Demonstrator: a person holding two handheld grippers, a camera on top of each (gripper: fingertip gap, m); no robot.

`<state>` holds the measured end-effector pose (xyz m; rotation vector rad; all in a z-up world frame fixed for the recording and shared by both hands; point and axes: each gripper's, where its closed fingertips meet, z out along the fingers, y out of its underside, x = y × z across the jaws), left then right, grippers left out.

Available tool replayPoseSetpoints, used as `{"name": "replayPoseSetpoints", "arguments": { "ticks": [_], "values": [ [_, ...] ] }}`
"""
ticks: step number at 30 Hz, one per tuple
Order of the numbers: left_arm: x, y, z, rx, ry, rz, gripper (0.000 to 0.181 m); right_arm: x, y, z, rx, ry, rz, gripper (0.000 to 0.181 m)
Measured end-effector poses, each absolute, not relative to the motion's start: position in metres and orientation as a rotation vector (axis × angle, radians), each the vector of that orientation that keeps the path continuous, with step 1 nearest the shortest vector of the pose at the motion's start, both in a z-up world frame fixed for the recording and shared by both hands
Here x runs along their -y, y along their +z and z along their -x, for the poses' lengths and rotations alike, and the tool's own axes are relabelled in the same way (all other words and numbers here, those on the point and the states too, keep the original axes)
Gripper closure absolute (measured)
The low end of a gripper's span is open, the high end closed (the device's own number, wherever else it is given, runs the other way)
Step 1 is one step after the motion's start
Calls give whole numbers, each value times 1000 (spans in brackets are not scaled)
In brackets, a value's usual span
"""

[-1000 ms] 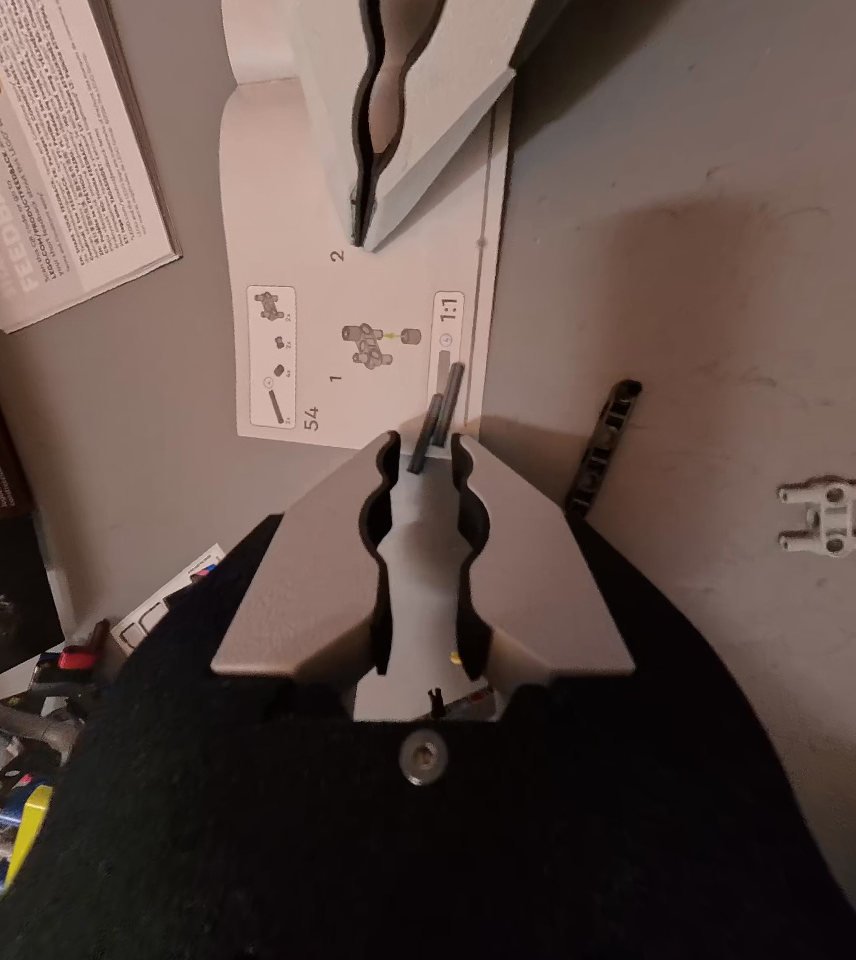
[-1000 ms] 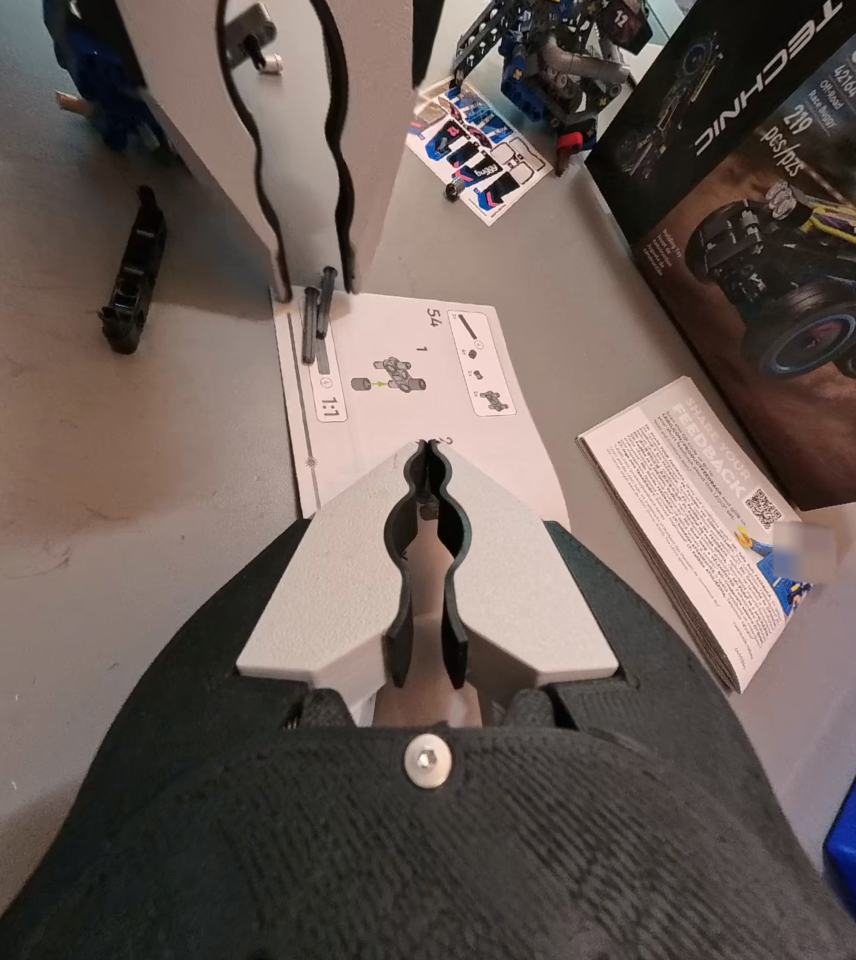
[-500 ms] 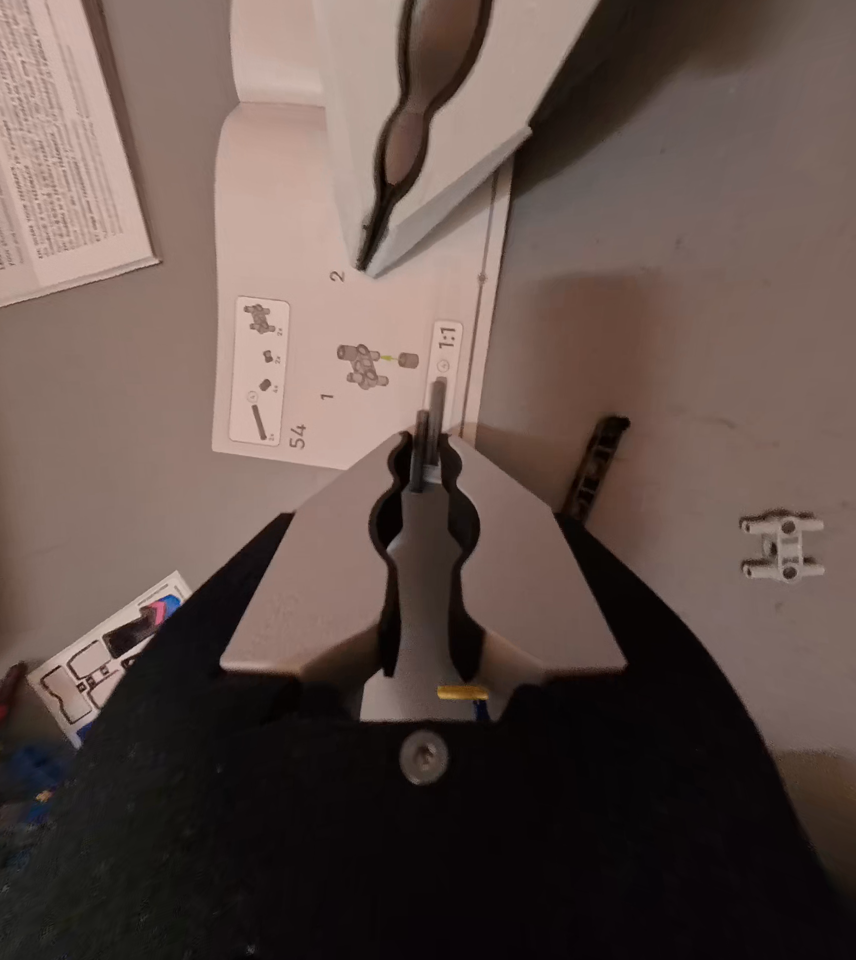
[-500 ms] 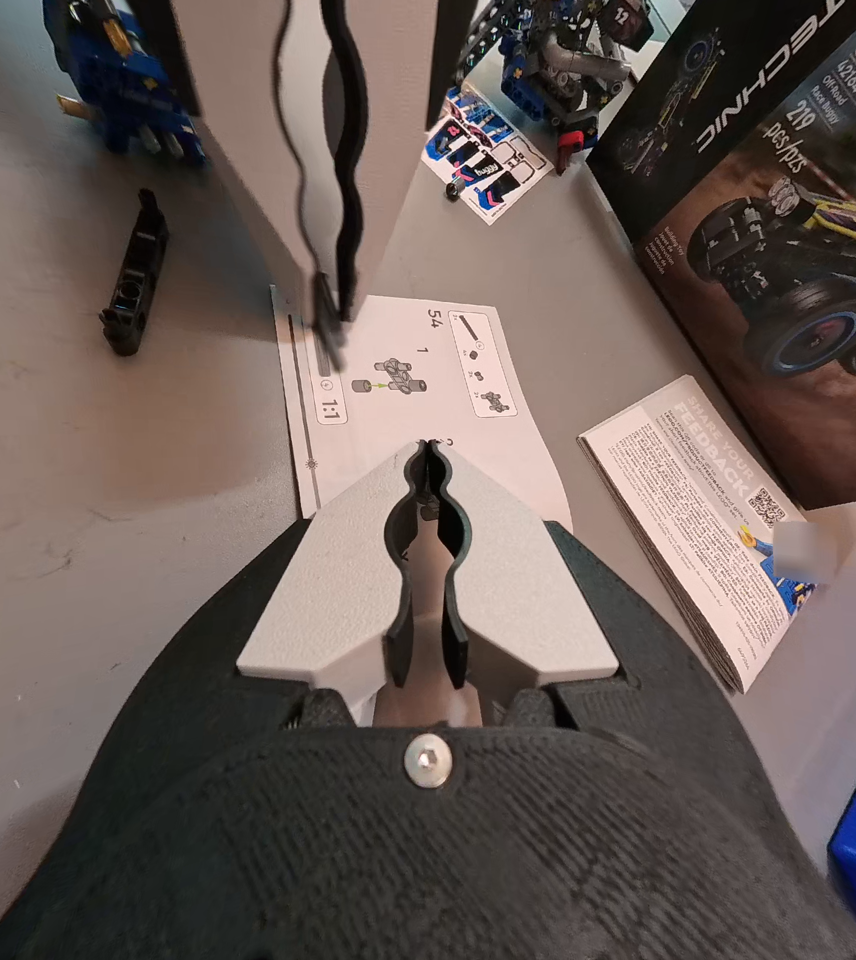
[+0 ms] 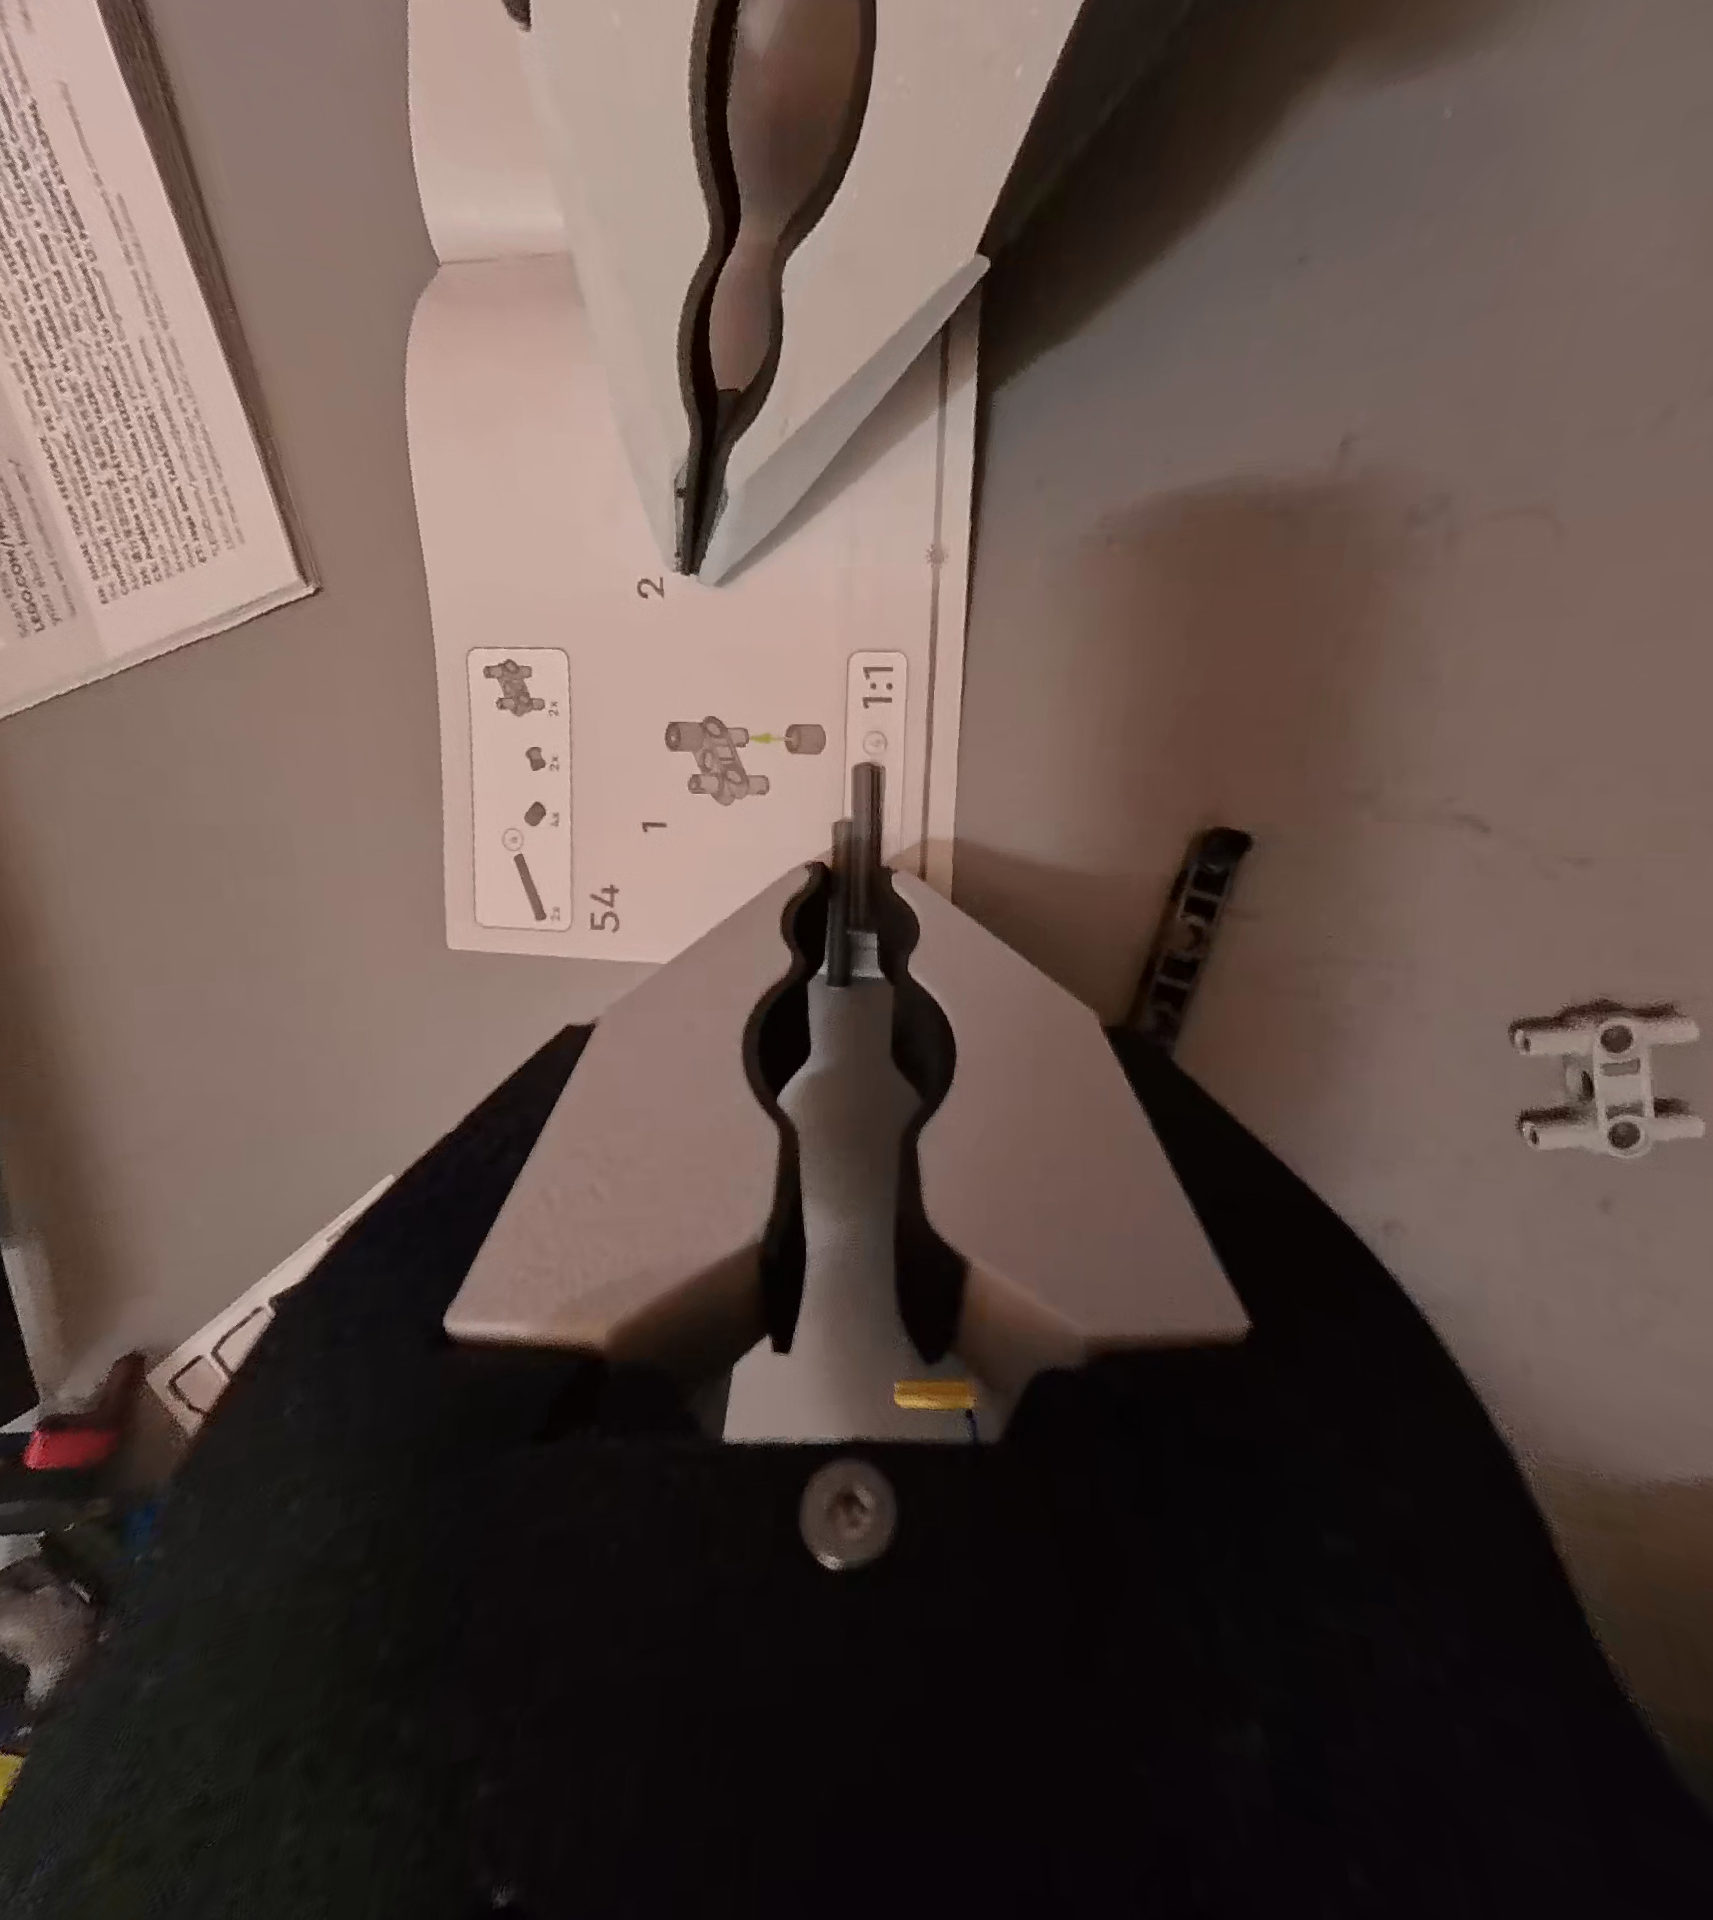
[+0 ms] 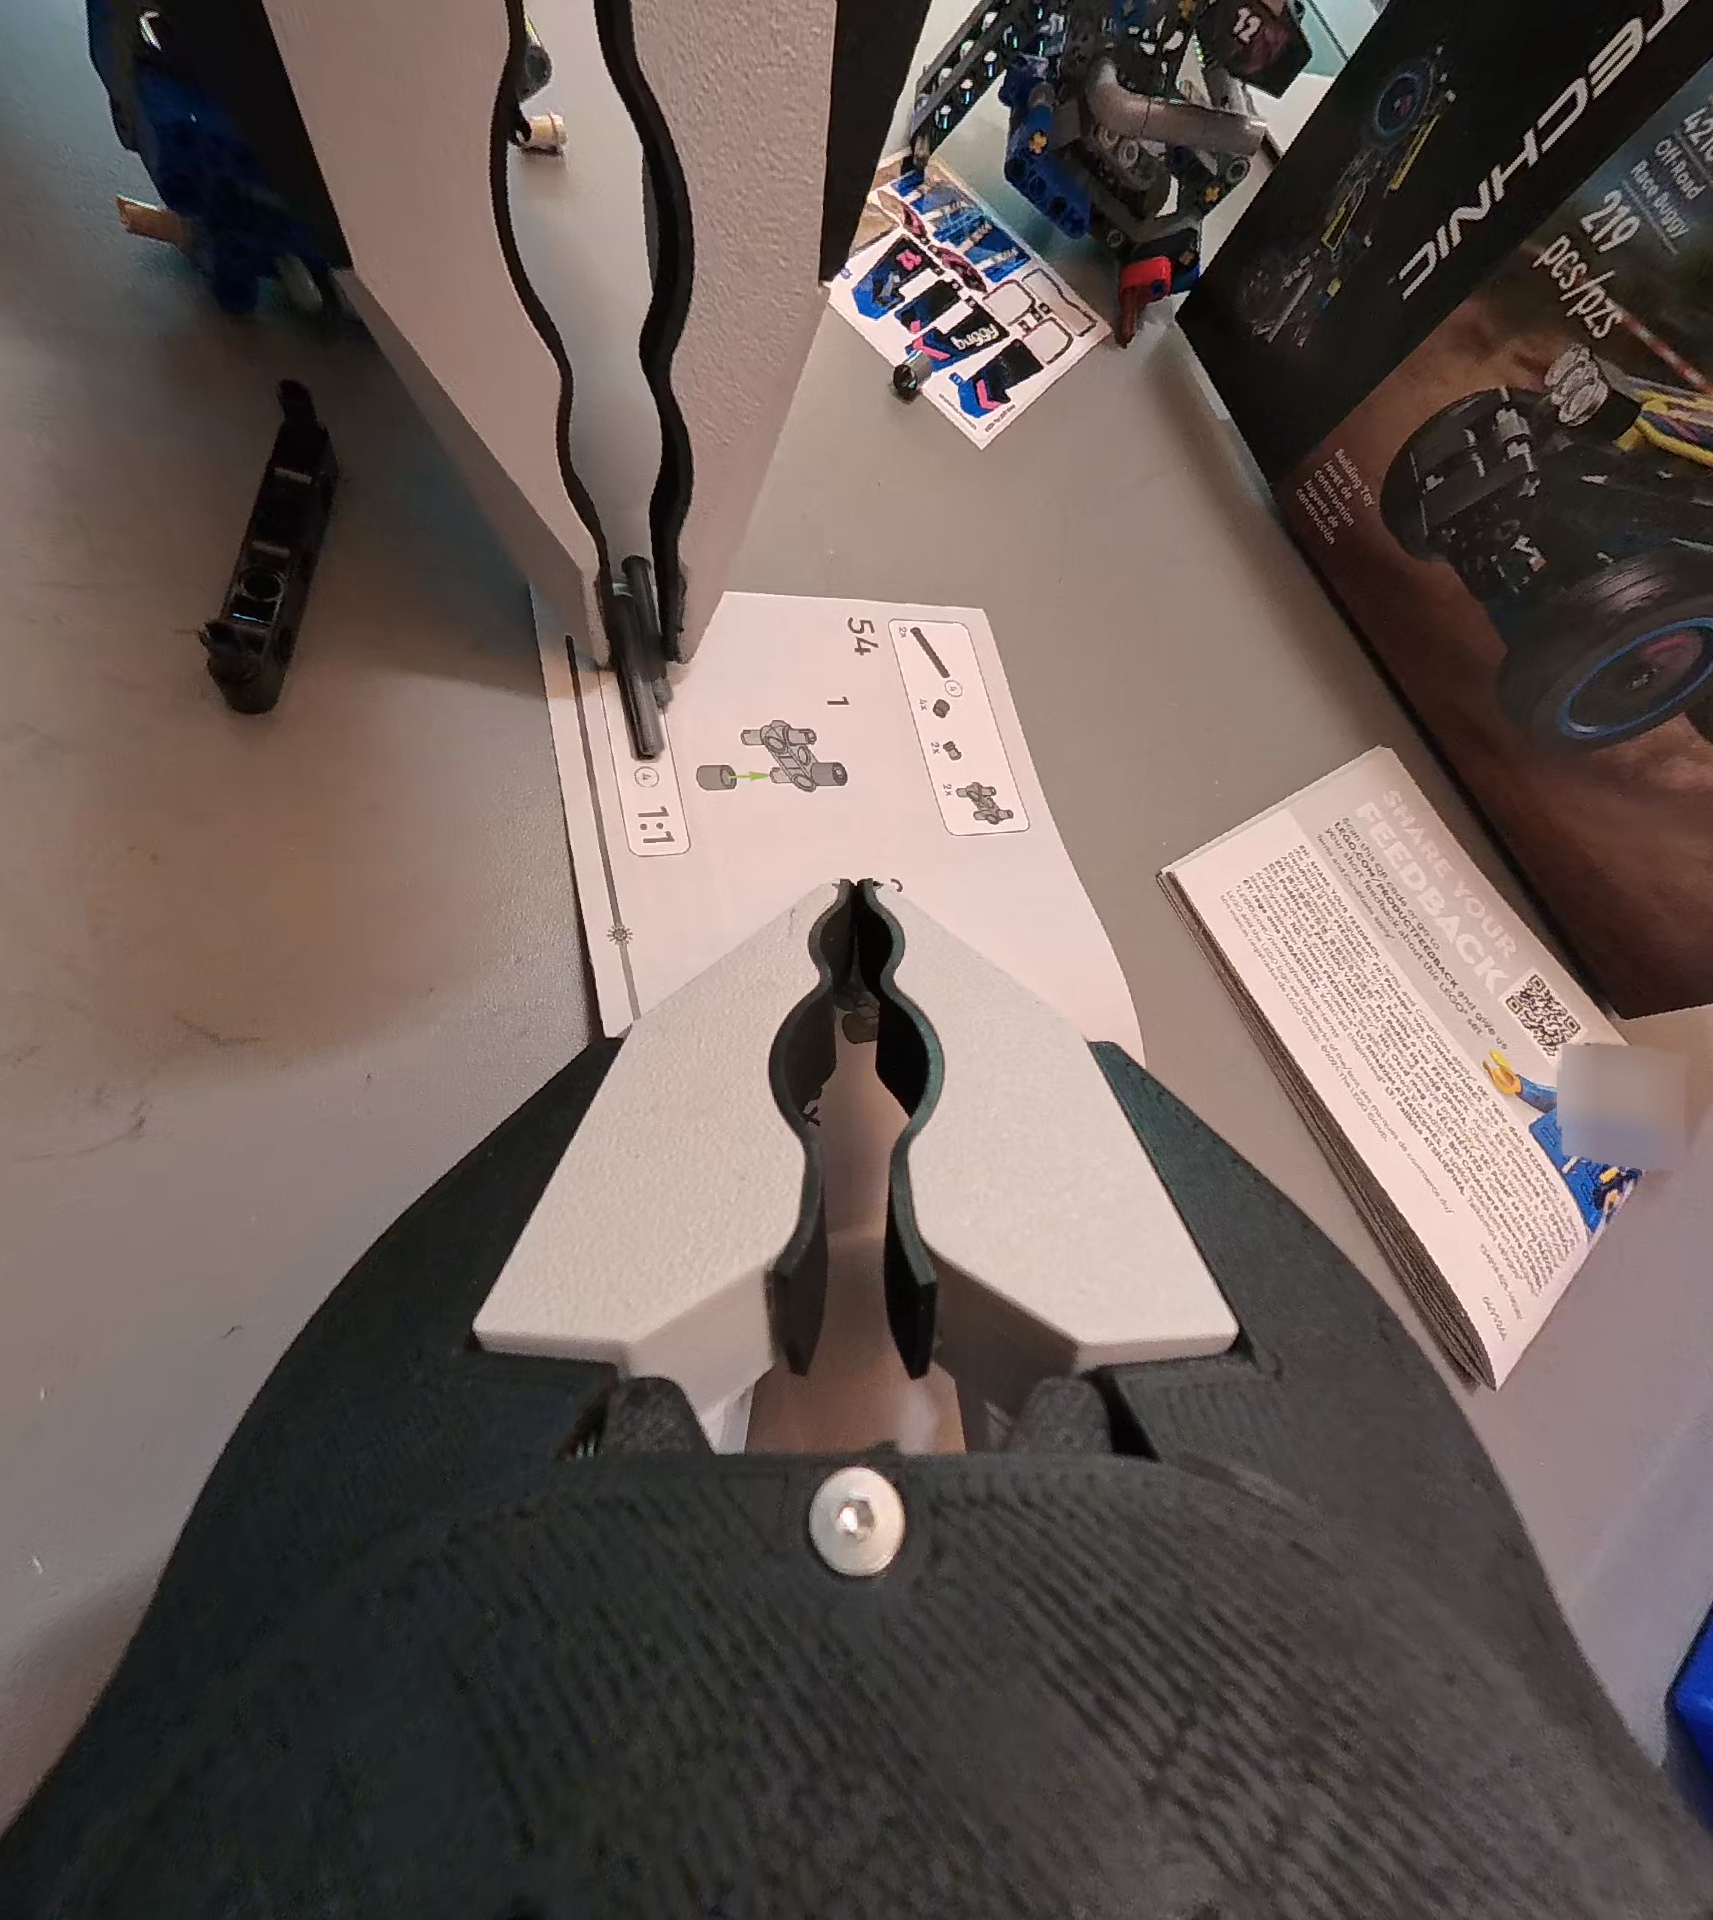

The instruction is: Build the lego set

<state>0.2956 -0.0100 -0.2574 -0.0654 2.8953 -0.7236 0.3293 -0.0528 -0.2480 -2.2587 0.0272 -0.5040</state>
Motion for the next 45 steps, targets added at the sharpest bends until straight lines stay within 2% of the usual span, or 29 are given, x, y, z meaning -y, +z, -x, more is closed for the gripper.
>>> {"name": "replayPoseSetpoints", "arguments": {
  "ticks": [8, 12, 15, 17, 19, 26, 29, 37, 39, 42, 45],
  "values": [
    [9, -239, -291, -2819, -718, 52, 176, 53, -248, -329, -26, -506, 2258, 181],
    [40, -219, -250, -2764, -859, -30, 176, 53, -248, -329, -26, -507, 2258, 181],
    [64, -229, -208, -2795, -957, -43, 176, 53, -248, -329, -25, -508, 2258, 181],
    [65, -245, -192, -2828, -873, -74, 176, 53, -248, -329, -25, -508, 2257, 181],
    [63, -255, -186, -2842, -808, -80, 176, 53, -248, -329, -25, -510, 2257, 181],
    [64, -256, -188, -2808, -975, 115, 175, 53, -248, -329, -23, -515, 2256, 181],
    [52, -251, -194, -2751, -979, 177, 160, 53, -247, -329, -18, -528, 2254, 181],
    [-6, -182, -201, -2382, -1290, 474, 158, 53, -247, -329, -14, -535, 2253, 181],
    [-28, -170, -204, -2270, -1333, 546, 148, 53, -247, -329, -14, -537, 2253, 181],
    [-59, -154, -211, -2094, -1383, 650, 125, 53, -247, -329, -11, -542, 2252, 181],
    [-84, -142, -216, -1959, -1412, 727, 118, 53, -247, -329, -9, -548, 2251, 181]
  ]
}}
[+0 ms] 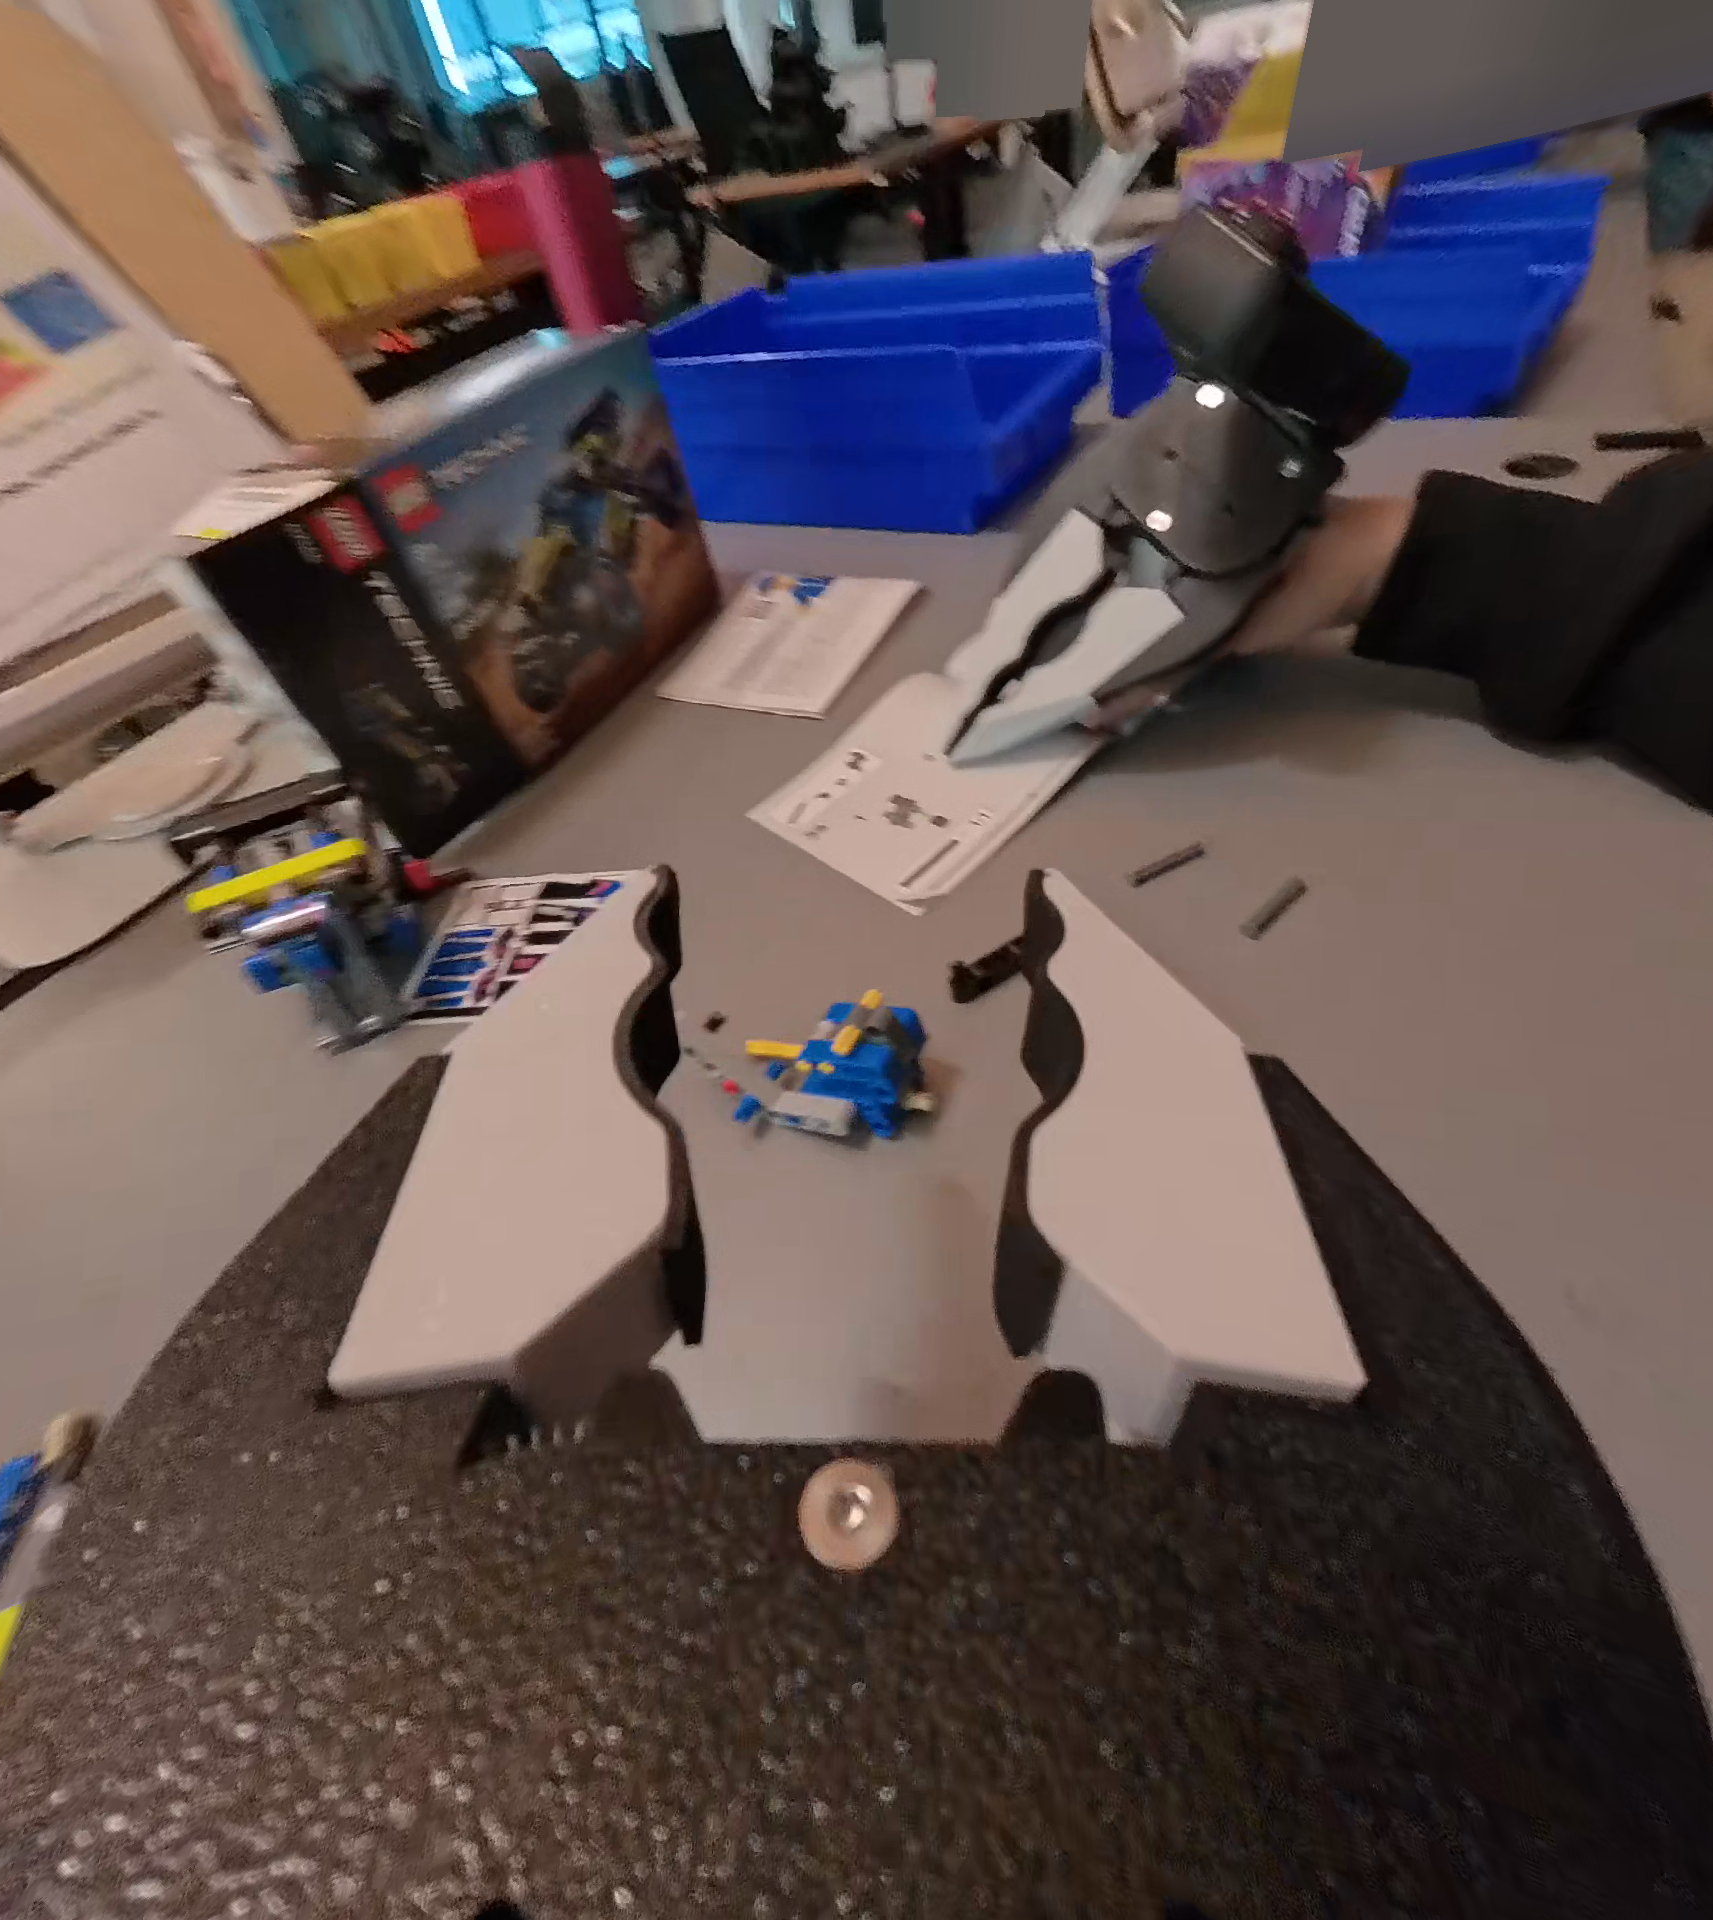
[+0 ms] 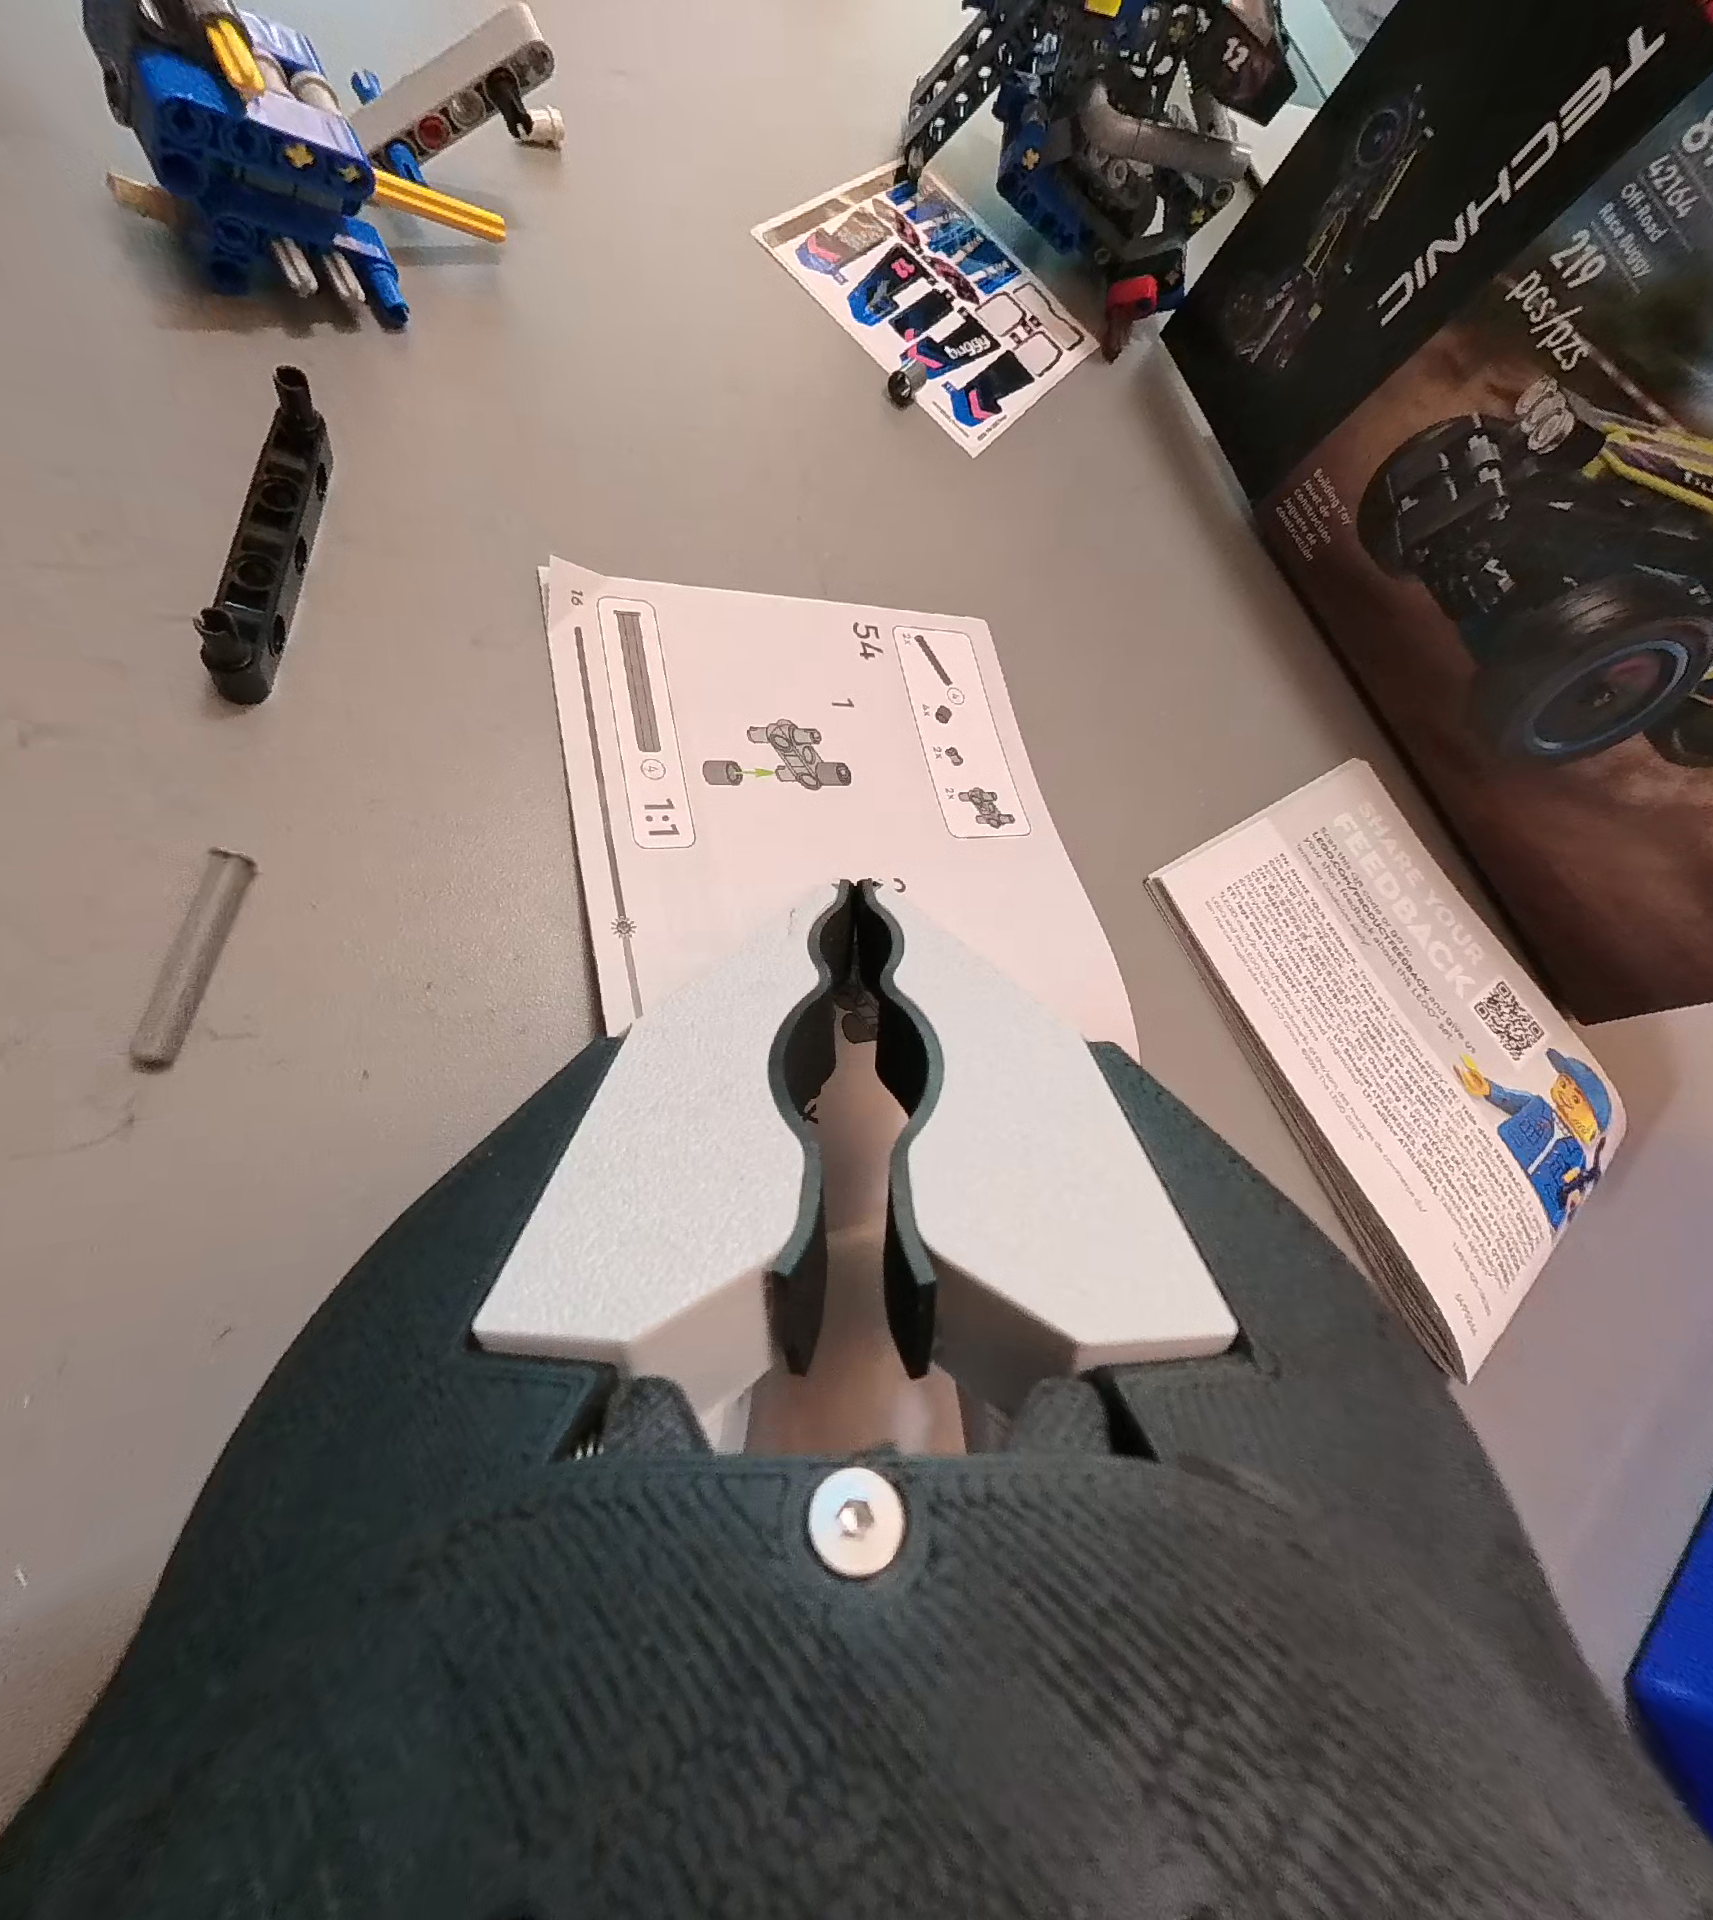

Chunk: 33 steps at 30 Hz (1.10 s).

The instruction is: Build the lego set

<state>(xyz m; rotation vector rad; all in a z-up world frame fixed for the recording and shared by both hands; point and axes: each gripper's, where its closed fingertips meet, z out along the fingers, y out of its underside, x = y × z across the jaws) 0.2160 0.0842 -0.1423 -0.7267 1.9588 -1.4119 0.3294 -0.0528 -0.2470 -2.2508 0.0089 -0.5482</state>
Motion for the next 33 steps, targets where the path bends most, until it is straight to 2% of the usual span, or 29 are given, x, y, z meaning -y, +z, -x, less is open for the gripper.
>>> {"name": "replayPoseSetpoints", "arguments": {
  "ticks": [2, 4, 8, 10, 18, 21, 28, 33],
  "values": [
    [-99, -136, -220, -1882, -1382, 738, 113, 53, -247, -329, -7, -553, 2250, 181],
    [-112, -129, -225, -1800, -1345, 751, 98, 53, -247, -329, -4, -560, 2249, 181],
    [-131, -120, -233, -1673, -1313, 830, 57, 53, -247, -329, -1, -566, 2248, 181],
    [-137, -119, -234, -1650, -1313, 864, 47, 53, -247, -329, -1, -567, 2248, 181],
    [-161, -118, -231, -1634, -1216, 869, 66, 53, -246, -329, 7, -584, 2245, 181],
    [-174, -113, -229, -1605, -1169, 858, 80, 53, -246, -329, 14, -600, 2242, 181],
    [-225, -98, -229, -1437, -1073, 902, 77, 53, -246, -329, 18, -607, 2241, 181],
    [-254, -92, -233, -1416, -1025, 940, 92, 53, -246, -329, 24, -621, 2238, 181]
  ]
}}
